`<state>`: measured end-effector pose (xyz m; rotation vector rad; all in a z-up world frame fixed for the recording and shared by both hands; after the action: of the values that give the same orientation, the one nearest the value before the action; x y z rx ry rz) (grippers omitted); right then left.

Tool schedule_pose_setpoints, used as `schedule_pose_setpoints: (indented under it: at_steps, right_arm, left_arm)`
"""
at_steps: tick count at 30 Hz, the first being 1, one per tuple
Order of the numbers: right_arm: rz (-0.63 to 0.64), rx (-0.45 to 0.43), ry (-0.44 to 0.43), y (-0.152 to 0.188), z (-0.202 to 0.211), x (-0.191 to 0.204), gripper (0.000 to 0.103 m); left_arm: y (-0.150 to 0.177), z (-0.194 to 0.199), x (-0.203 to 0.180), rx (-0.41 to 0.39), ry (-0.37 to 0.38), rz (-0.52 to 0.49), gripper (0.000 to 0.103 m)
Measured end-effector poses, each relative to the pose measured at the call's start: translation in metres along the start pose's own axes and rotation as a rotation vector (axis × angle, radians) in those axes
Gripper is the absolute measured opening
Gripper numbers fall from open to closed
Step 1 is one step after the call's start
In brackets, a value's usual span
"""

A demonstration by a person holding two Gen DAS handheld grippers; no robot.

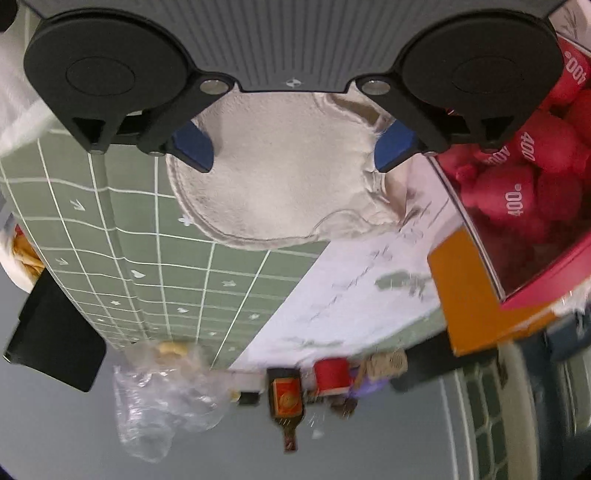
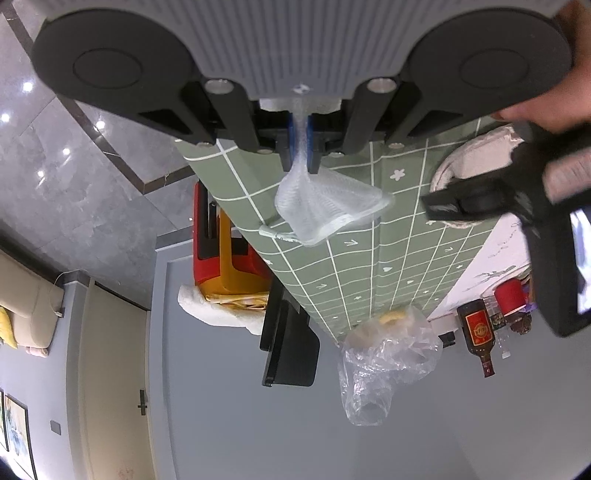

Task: Organize soft objects
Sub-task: 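Grasp the beige pouch's drawstring edge with the left tool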

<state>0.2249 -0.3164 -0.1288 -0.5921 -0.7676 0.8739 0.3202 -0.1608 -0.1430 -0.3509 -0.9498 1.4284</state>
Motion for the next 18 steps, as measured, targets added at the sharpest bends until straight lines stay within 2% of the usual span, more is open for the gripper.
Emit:
schedule_pose_setpoints:
  at_steps: [5, 7, 8, 9, 10, 11, 12, 13, 18]
  right_arm:
    - [0.001, 0.011, 0.008, 0.001, -0.001, -0.001, 0.004]
    - [0.011, 0.012, 0.01, 0.002, -0.001, 0.0, 0.004]
    - [0.013, 0.013, 0.009, 0.002, -0.001, 0.001, 0.004]
    - [0.014, 0.014, 0.007, 0.001, -0.001, 0.002, 0.004]
    - [0.015, 0.016, 0.004, 0.001, -0.001, 0.002, 0.004]
    - [0.017, 0.016, 0.002, 0.001, -0.001, 0.003, 0.004]
    - [0.018, 0.016, 0.001, 0.002, -0.002, 0.003, 0.004]
    - [0.011, 0.016, 0.008, 0.002, -0.001, 0.001, 0.006]
    - [-0.028, 0.026, -0.001, -0.001, -0.002, -0.004, 0.006]
  left_arm:
    - [0.001, -0.005, 0.004, 0.007, 0.044, 0.029, 0.103]
    - [-0.001, -0.005, 0.003, -0.003, 0.059, 0.0, 0.103]
    - [-0.002, -0.003, 0.001, -0.022, 0.084, -0.019, 0.094]
    - [-0.003, 0.0, -0.003, -0.048, 0.129, -0.041, 0.064]
    - [-0.004, 0.005, -0.01, -0.076, 0.169, -0.089, 0.049]
    - [-0.004, 0.01, -0.018, -0.094, 0.173, -0.15, 0.019]
    - [-0.001, 0.014, -0.025, -0.104, 0.161, -0.214, 0.003]
    - [0.0, 0.016, -0.028, -0.104, 0.141, -0.23, 0.003]
    - [0.008, 0.021, -0.023, -0.106, 0.152, -0.223, 0.0]
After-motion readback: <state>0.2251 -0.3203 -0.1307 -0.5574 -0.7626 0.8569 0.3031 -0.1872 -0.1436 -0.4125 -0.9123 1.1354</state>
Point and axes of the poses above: each gripper's, at about its wrist camera, not at the fingertips, and z roughly against the way its jaws point, x to its left, y to its underside, the point moved 8 cm from there along -z, roughly the way its jaws point, and after that the axes turned 15 degrees about -z, right-handed, at the moved point
